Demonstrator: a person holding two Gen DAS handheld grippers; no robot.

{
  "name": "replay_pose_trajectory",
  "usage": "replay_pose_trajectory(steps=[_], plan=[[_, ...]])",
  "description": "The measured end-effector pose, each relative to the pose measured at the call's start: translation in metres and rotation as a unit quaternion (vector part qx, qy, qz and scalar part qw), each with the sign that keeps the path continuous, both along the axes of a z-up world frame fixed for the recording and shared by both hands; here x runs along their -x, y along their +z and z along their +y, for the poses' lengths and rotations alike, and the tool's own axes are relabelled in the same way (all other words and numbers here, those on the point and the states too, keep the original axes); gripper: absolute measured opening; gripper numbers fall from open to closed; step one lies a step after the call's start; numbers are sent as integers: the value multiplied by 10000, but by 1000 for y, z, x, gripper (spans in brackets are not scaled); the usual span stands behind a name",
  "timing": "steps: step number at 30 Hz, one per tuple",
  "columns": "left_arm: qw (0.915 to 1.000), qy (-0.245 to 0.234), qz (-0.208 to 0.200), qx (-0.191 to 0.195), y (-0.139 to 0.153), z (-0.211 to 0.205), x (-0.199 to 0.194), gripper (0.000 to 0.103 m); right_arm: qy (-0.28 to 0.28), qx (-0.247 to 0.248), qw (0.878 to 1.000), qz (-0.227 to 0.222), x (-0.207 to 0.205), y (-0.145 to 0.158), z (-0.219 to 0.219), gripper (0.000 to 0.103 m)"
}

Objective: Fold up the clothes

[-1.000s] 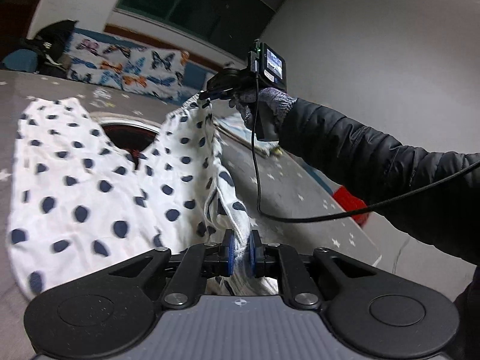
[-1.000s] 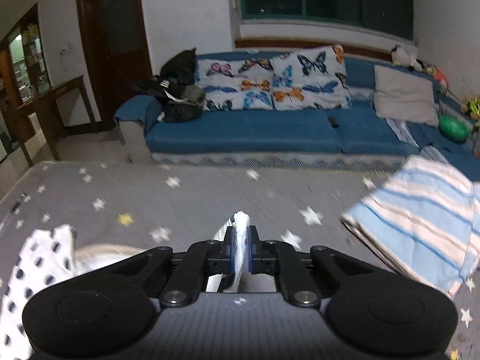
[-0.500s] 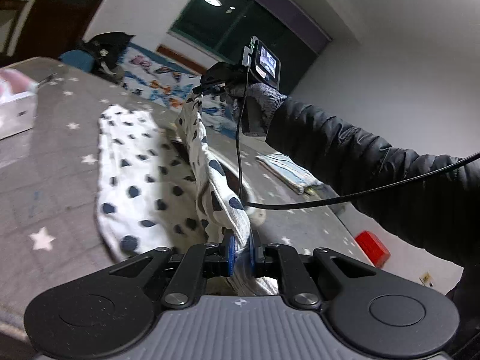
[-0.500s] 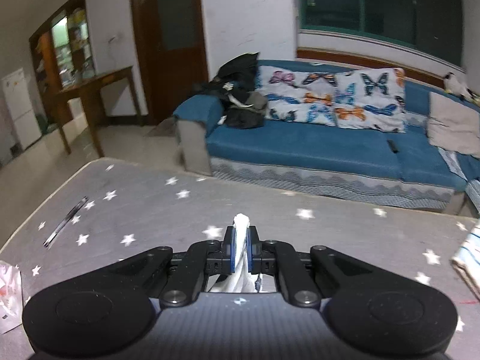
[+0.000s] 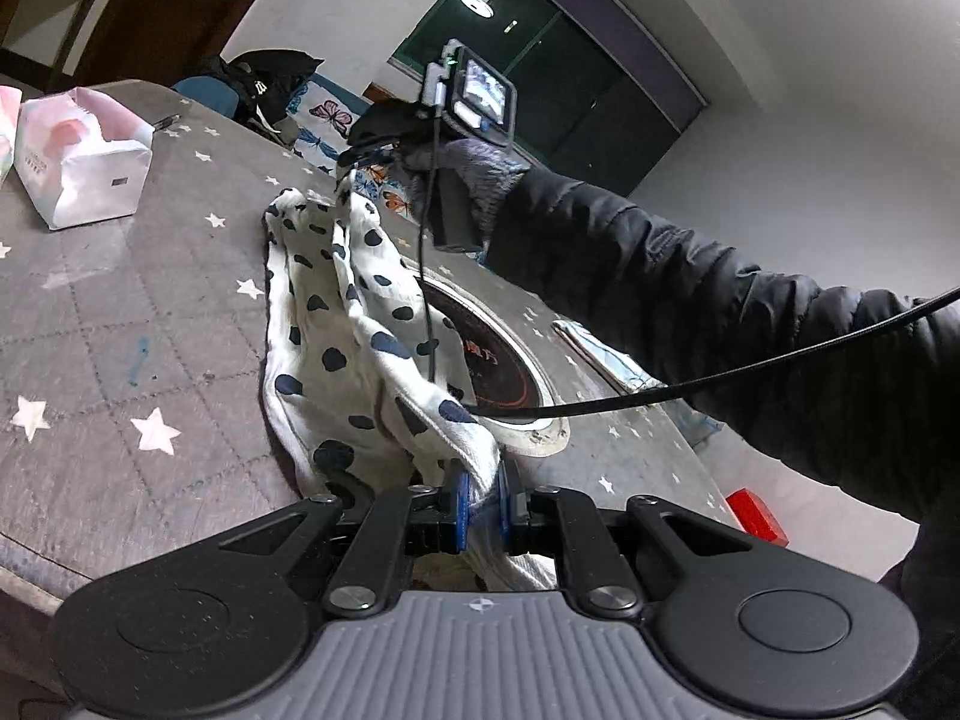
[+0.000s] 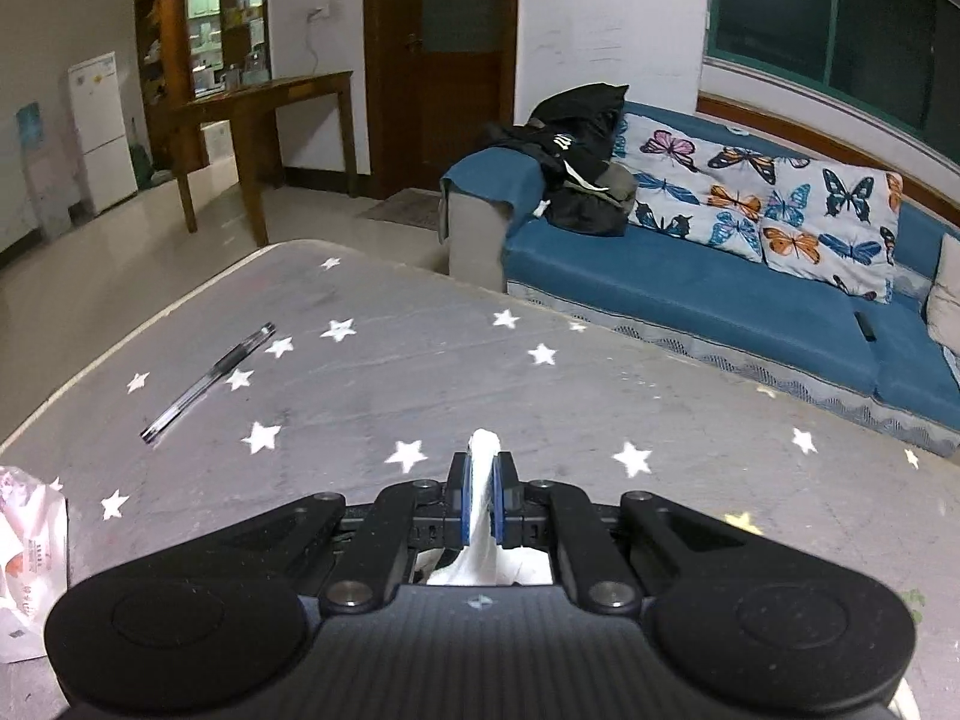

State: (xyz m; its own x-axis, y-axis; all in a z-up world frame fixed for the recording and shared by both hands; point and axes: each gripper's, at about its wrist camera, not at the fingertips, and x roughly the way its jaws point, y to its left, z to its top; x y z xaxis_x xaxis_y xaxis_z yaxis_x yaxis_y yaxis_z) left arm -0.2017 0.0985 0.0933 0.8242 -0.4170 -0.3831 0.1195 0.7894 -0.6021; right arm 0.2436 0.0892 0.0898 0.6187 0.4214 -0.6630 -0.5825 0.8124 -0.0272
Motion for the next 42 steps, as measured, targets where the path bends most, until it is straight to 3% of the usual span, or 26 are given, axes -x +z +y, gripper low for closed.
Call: replay_pose_trajectory(steps=[13,17,20,25,28,31,34,35,42], plan=[[9996,83,-243,134,6,-6,18,11,-90,14,9983,-568,23,11,21,6],[9994,242,-145,206,2,-6,23,11,111,-160,9993,-304,24,7,30,7],[9992,330,-20,221,-2,-5,26,11,263,-364,9990,-16,21,5,30,13],[9992,350,105,180,-4,-4,29,15,424,-328,9986,-8,28,12,21,19],[9993,336,128,143,-5,-5,30,17,537,-293,9981,-20,34,21,12,29],[9993,328,162,98,-6,-6,29,32,641,-228,9977,-59,40,31,-1,38],[9990,351,254,50,-8,-9,27,39,739,-132,9972,-45,48,39,-18,44],[9989,360,287,58,-9,-9,26,42,795,-86,9968,-29,51,41,-25,51],[9985,355,382,133,-7,-12,21,39,1243,281,9918,-45,89,42,-86,67]])
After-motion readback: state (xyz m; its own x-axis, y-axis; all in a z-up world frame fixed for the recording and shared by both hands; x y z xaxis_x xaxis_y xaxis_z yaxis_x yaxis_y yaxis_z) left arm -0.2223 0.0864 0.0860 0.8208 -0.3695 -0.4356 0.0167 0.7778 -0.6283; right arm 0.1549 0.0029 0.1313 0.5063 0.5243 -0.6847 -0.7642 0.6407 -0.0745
